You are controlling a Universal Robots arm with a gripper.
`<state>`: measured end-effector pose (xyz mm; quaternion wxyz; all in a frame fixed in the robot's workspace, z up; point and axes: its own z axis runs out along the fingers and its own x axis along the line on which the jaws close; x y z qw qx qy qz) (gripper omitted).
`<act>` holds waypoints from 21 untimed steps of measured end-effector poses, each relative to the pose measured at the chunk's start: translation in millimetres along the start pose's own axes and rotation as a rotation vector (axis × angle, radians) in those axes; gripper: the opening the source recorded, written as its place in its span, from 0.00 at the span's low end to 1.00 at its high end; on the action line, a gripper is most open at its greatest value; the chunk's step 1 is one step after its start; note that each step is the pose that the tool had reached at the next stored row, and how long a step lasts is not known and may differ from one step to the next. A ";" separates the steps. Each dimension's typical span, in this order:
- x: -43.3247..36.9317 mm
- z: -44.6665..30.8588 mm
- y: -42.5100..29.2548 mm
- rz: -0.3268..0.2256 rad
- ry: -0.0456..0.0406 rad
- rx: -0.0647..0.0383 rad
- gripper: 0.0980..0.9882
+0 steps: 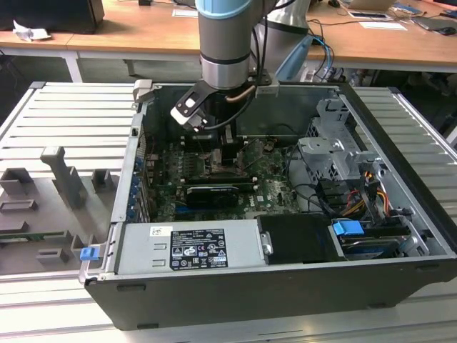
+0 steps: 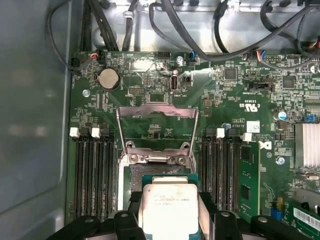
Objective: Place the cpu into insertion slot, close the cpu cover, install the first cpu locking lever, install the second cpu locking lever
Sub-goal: 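Place the cpu into insertion slot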
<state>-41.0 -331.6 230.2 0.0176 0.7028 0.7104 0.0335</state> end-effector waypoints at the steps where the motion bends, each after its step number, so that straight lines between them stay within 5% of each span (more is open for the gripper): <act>1: 0.1 2.6 -0.5 0.000 0.0000 0.000 0.48; 21: 8.3 20.3 -2.8 0.035 -0.0026 0.001 0.48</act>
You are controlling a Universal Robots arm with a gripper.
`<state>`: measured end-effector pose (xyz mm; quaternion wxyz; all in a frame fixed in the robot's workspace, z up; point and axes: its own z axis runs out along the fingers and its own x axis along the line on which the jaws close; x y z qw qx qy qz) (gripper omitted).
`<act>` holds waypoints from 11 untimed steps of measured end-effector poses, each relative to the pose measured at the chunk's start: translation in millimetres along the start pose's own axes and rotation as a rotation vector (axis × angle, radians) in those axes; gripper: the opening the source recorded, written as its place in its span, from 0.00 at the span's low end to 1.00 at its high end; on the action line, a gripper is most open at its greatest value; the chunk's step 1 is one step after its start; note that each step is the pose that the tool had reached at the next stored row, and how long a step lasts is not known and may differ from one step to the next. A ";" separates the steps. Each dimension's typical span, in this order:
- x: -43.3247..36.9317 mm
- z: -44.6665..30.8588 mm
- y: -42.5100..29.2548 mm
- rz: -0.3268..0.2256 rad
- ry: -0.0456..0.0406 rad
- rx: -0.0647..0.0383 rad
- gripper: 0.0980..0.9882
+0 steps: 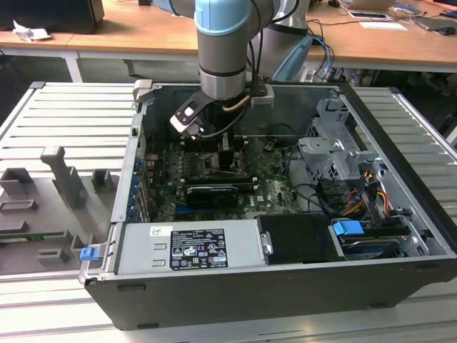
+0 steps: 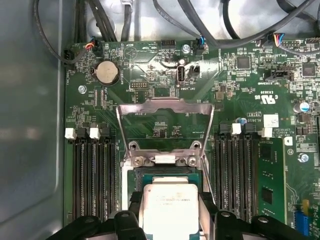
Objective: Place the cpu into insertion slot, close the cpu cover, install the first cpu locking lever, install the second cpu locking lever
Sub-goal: 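Place the cpu into insertion slot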
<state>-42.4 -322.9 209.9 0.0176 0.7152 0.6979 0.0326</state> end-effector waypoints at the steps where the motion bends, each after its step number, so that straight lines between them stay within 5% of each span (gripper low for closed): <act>1: 0.9 1.6 0.0 0.000 -0.0001 0.001 0.48; 11: 2.7 7.3 1.0 0.000 -0.0002 0.006 0.48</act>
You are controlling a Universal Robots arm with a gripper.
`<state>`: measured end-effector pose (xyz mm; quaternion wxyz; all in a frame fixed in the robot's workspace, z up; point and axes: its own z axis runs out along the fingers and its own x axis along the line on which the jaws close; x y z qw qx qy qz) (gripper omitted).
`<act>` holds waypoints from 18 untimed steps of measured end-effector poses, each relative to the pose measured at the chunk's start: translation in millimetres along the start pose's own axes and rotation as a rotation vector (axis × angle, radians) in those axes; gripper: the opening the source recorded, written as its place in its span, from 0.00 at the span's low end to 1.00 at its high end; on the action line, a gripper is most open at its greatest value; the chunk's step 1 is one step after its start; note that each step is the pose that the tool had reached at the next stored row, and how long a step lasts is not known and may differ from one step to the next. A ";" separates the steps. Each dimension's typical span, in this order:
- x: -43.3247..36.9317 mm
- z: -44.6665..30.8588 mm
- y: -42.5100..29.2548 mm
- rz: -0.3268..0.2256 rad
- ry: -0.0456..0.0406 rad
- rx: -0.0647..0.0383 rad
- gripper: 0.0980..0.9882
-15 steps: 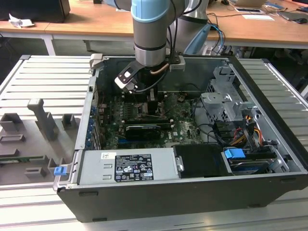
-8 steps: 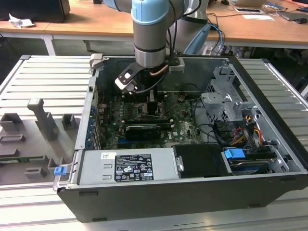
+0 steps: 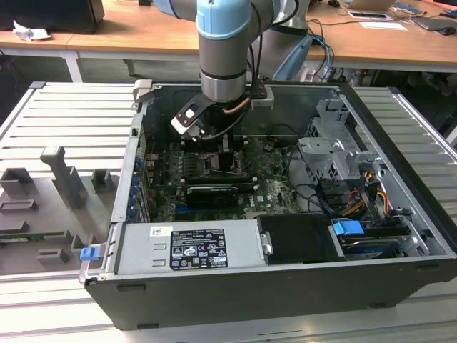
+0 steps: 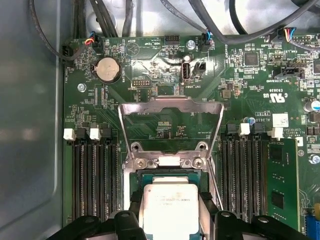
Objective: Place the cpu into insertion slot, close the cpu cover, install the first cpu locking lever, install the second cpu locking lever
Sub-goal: 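Place the cpu into insertion slot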
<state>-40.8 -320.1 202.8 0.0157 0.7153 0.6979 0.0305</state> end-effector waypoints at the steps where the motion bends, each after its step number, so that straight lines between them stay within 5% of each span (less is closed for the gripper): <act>1: 0.0 0.0 0.0 0.000 -0.0004 0.000 0.48; 13: 0.2 0.2 0.8 0.000 -0.0002 0.000 0.57; 17: 0.4 -6.2 1.3 0.000 -0.0003 0.000 0.57; 18: 0.4 -7.0 2.3 0.000 -0.0001 0.002 0.48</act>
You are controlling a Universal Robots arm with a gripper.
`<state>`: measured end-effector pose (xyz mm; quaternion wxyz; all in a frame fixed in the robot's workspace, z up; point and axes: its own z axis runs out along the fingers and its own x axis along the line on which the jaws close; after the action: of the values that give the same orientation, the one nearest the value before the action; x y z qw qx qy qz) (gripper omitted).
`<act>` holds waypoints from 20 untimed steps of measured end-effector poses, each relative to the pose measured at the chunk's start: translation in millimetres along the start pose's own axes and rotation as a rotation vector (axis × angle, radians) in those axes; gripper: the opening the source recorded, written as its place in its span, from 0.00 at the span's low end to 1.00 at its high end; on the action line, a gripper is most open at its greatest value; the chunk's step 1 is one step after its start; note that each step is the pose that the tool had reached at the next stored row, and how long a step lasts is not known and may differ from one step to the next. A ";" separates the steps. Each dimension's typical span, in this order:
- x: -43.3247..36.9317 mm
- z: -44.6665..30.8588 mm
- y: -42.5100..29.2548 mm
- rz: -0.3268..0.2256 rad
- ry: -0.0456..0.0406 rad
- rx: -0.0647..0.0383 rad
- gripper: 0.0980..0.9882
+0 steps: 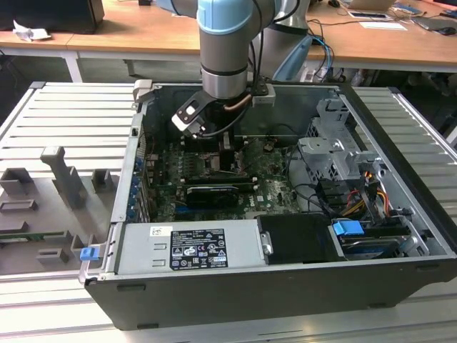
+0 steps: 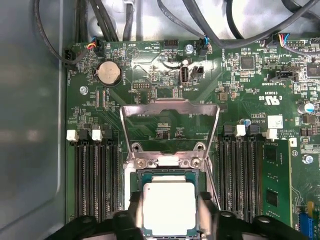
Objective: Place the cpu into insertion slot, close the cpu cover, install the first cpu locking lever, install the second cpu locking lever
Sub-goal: 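Place the cpu into insertion slot, then close the cpu cover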
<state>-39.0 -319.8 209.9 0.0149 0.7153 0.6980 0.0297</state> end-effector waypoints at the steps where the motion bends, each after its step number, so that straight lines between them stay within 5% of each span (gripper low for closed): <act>1: 0.0 -0.2 0.4 0.000 0.0001 0.001 0.48; 7: -0.7 -3.3 1.0 0.000 -0.0003 0.004 0.01; 20: -0.5 -11.5 1.5 0.000 -0.0003 0.004 0.01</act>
<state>-38.2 -320.6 221.5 0.0136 0.7154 0.6980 0.0282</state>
